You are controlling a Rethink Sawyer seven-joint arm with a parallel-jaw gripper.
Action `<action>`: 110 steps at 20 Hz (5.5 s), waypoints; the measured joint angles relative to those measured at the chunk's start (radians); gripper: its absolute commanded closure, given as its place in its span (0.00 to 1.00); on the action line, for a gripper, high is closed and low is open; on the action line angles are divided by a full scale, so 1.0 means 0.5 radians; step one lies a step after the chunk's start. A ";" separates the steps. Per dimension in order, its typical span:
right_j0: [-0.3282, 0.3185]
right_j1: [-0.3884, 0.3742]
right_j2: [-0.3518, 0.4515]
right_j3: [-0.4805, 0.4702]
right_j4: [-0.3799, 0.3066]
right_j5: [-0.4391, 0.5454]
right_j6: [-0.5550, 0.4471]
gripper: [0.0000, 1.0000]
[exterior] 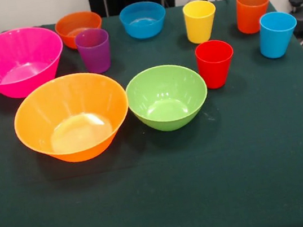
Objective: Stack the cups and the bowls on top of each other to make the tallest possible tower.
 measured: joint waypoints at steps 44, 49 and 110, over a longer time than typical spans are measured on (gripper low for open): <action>0.173 1.229 -0.209 -0.256 -0.147 -0.677 0.000 0.00; 0.179 1.312 -0.218 -0.275 -0.147 -0.736 0.000 0.00; 0.458 1.225 -0.356 -0.460 -0.130 -0.673 0.000 0.00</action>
